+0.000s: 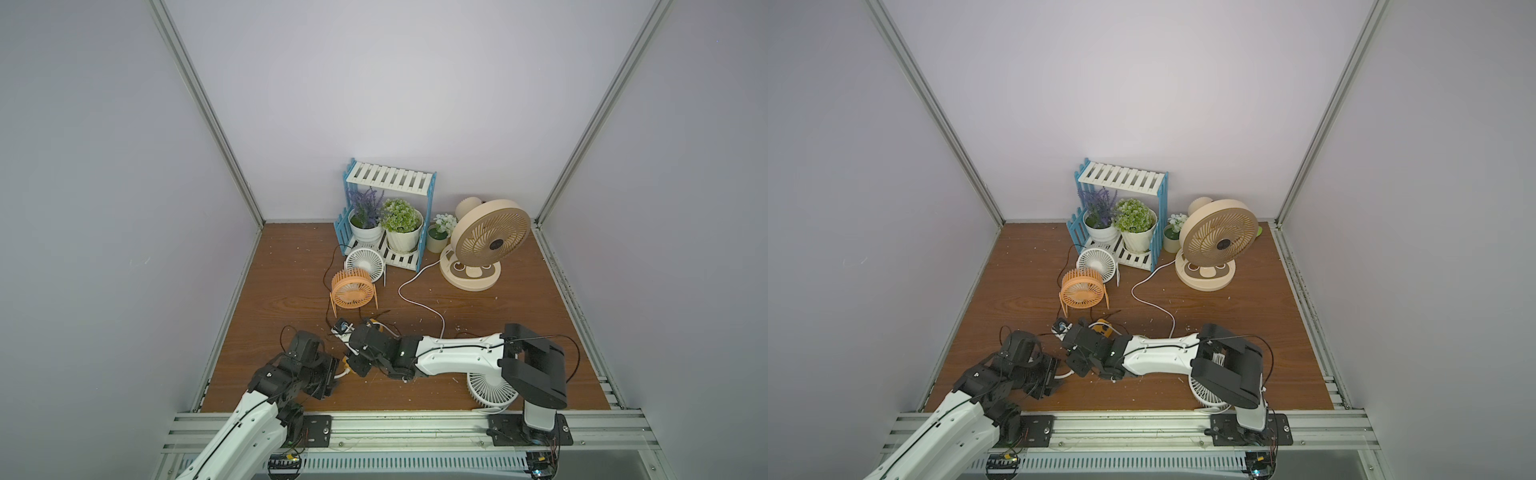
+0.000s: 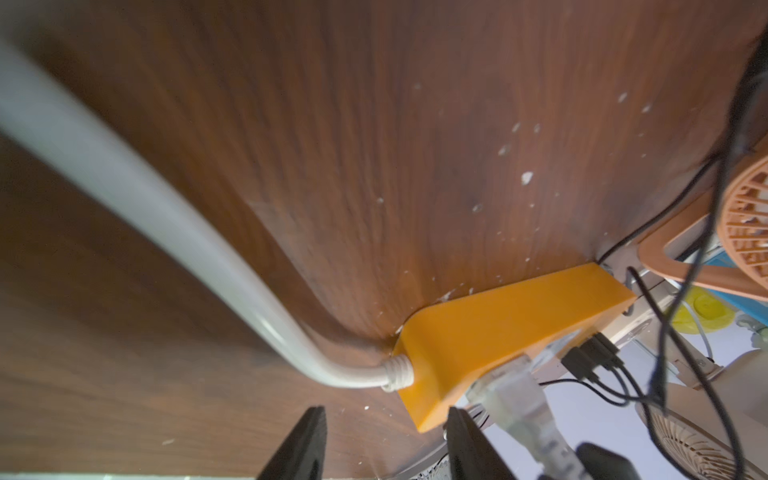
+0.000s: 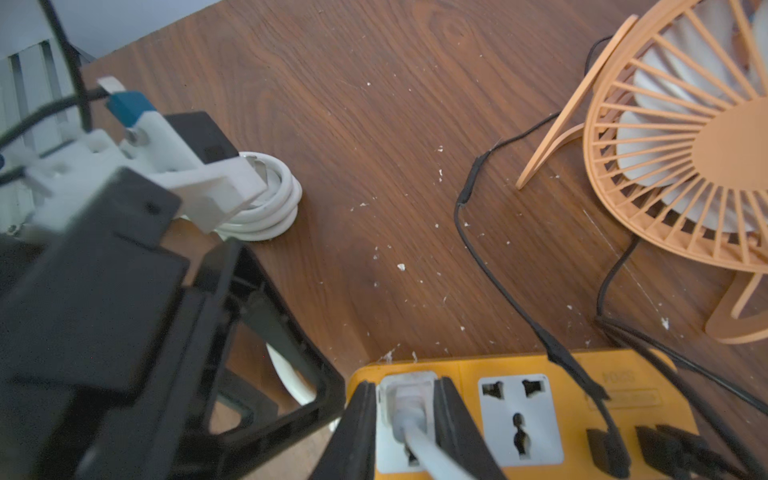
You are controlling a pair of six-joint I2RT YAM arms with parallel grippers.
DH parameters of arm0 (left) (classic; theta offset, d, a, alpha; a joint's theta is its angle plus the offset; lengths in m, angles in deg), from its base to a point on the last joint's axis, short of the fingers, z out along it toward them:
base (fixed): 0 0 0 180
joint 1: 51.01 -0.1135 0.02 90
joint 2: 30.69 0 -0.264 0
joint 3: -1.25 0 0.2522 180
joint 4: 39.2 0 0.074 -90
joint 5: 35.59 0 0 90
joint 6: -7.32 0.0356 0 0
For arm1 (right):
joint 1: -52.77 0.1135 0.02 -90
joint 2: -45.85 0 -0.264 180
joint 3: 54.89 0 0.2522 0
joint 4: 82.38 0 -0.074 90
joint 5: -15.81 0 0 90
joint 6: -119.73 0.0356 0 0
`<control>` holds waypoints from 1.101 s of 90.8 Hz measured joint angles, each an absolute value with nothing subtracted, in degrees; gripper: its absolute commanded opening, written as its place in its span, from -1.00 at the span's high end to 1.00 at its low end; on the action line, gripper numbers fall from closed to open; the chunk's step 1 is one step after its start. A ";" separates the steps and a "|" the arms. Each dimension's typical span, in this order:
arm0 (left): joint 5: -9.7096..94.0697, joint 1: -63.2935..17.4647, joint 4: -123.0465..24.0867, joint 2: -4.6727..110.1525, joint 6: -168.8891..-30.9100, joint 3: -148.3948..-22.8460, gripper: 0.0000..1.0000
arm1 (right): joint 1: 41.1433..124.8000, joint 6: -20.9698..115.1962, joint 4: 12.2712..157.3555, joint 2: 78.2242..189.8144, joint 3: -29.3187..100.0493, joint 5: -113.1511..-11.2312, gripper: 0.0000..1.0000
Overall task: Unplug the desk fan from the power strip
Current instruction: Remove the plug from the socket.
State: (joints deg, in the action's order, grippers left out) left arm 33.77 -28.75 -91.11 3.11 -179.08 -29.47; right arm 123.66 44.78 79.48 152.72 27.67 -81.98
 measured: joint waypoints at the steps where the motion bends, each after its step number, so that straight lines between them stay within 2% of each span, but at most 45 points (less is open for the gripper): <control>1: 33.63 -28.75 -91.00 3.20 -179.08 -29.42 -0.01 | 123.66 44.78 79.44 152.72 27.67 -81.96 0.46; 58: 32.91 -28.75 -86.89 4.31 -178.88 -28.26 -0.01 | 123.66 45.59 79.46 152.72 27.67 -81.98 0.56; 93: 32.74 -28.75 -86.11 6.89 -178.60 -28.57 0.00 | 123.66 45.52 78.72 152.72 27.95 -82.16 0.78; 100: 32.74 -28.75 -86.15 7.53 -178.40 -28.85 0.06 | 123.66 45.45 78.61 152.72 28.04 -82.09 0.84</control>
State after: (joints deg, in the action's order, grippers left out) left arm 32.74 -28.75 -86.15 7.53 -178.40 -28.85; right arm 123.66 45.45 78.61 152.72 28.04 -82.09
